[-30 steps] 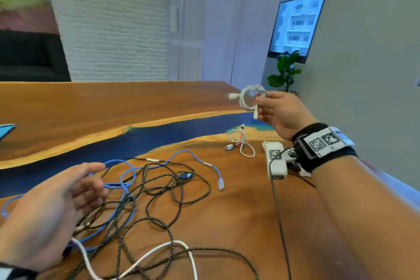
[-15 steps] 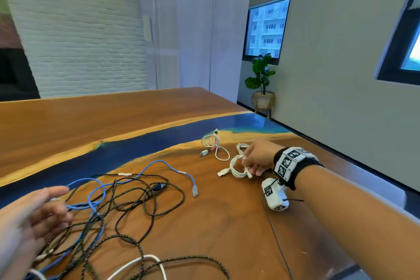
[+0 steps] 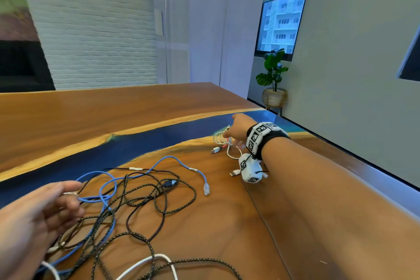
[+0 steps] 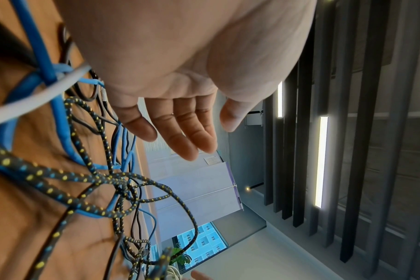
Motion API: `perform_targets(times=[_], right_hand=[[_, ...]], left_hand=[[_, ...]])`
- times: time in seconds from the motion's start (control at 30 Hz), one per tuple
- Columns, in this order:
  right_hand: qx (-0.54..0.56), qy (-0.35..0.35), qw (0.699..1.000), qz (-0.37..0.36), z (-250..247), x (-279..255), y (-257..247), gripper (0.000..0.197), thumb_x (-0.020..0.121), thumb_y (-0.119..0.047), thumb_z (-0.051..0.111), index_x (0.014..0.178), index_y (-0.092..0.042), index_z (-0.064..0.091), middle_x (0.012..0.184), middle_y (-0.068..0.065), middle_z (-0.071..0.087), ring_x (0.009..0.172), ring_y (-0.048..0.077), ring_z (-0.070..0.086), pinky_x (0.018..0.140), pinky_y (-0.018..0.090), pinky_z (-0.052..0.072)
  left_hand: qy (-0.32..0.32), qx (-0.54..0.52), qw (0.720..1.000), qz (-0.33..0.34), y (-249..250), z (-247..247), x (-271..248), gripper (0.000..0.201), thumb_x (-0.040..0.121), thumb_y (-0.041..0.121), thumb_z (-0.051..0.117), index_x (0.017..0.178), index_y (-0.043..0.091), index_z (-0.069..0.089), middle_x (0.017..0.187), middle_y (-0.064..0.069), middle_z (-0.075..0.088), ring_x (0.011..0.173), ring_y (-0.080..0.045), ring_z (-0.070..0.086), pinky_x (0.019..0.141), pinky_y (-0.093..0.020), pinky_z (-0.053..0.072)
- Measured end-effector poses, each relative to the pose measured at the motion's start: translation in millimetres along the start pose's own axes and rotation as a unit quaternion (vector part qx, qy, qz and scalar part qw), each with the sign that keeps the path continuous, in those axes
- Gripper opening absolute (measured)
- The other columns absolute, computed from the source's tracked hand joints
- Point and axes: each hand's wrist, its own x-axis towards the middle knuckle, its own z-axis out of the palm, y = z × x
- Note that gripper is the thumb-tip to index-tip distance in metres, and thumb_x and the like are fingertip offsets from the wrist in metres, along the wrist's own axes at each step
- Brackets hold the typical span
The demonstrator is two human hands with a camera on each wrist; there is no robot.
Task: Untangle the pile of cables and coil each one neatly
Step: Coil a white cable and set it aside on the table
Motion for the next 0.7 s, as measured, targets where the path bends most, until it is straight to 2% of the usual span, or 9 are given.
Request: perform_targets(times=[0.07,0.13,0.23,0.33,0.4,0.47,0.53,0.6,0.7], right_hand=[[0.002,-0.018,1.0,0.01,10,9,-5,0.059,0.09,-0.023,0.076,0.137,0.0,0.05,0.111,0.017,0.072,0.096,0.033,0.073,0.085,0.051,0.061],[-0.01,-0.023,1.0,0.012,18,14,-8,0.05,0.092,-0.021,0.071,0.134,0.0,0.054,0.107,0.017,0.074,0.095,0.032,0.074,0.086,0.05,0.061],[-0.013,-0.016,1.0,-0.003,23,18,-9,0.047,0.09,-0.007,0.069,0.136,-0.006,0.059,0.116,0.013,0.073,0.097,0.029,0.071,0.09,0.048,0.06],[0.049,-0.028,0.998,-0.018,22,14,-16,0.044,0.087,0.002,0.067,0.129,-0.011,0.061,0.084,0.01,0.076,0.078,0.026,0.074,0.08,0.047,0.063],[0.14,-0.045,0.988,-0.042,19,1,-31,0.041,0.09,0.004,0.066,0.127,-0.011,0.057,0.078,0.018,0.074,0.061,0.025,0.071,0.068,0.044,0.064],[0.238,-0.053,0.966,-0.083,14,-23,-55,0.042,0.091,0.006,0.065,0.129,-0.007,0.055,0.082,0.025,0.071,0.06,0.027,0.069,0.06,0.039,0.062],[0.335,-0.078,0.93,-0.129,10,-54,-82,0.042,0.09,0.007,0.066,0.13,-0.004,0.055,0.084,0.028,0.069,0.065,0.031,0.067,0.056,0.035,0.06],[0.415,-0.124,0.886,-0.167,8,-87,-106,0.04,0.091,0.006,0.068,0.128,-0.003,0.055,0.086,0.029,0.068,0.068,0.033,0.067,0.055,0.033,0.06],[0.506,-0.209,0.815,-0.192,16,-131,-141,0.038,0.092,0.002,0.068,0.128,-0.004,0.055,0.09,0.027,0.069,0.068,0.03,0.069,0.057,0.029,0.06]], left_hand=[[-0.009,-0.003,1.0,0.022,6,10,-12,0.038,0.104,0.033,0.041,0.091,0.015,0.072,0.057,0.004,0.064,0.051,-0.011,0.069,0.069,-0.039,0.057],[-0.016,-0.011,0.999,0.049,8,13,-21,0.035,0.091,0.044,0.054,0.089,0.016,0.075,0.062,0.003,0.065,0.057,-0.013,0.07,0.079,-0.039,0.049],[-0.047,-0.008,0.997,0.063,11,14,-28,0.042,0.074,0.051,0.063,0.092,0.016,0.076,0.067,-0.001,0.066,0.061,-0.015,0.07,0.08,-0.041,0.05],[-0.054,0.0,0.996,0.069,11,17,-30,0.045,0.074,0.049,0.065,0.095,0.01,0.075,0.07,-0.004,0.067,0.063,-0.017,0.07,0.072,-0.036,0.06],[-0.055,-0.008,0.996,0.075,11,19,-34,0.035,0.09,0.038,0.059,0.098,0.006,0.073,0.071,-0.007,0.066,0.064,-0.019,0.069,0.074,-0.038,0.055],[-0.048,-0.006,0.996,0.08,12,21,-39,0.027,0.102,0.021,0.049,0.104,0.003,0.069,0.073,-0.009,0.065,0.065,-0.021,0.067,0.077,-0.041,0.048],[-0.05,0.008,0.995,0.084,17,24,-45,0.024,0.101,0.017,0.051,0.108,0.002,0.069,0.078,-0.011,0.066,0.067,-0.021,0.065,0.076,-0.039,0.046],[-0.054,0.017,0.995,0.087,22,29,-49,0.026,0.091,0.019,0.062,0.113,0.007,0.069,0.09,-0.015,0.071,0.071,-0.018,0.067,0.075,-0.036,0.047],[-0.054,0.016,0.994,0.093,28,29,-55,0.054,0.071,0.023,0.08,0.124,0.024,0.067,0.118,-0.008,0.072,0.091,-0.019,0.072,0.078,-0.035,0.053]])
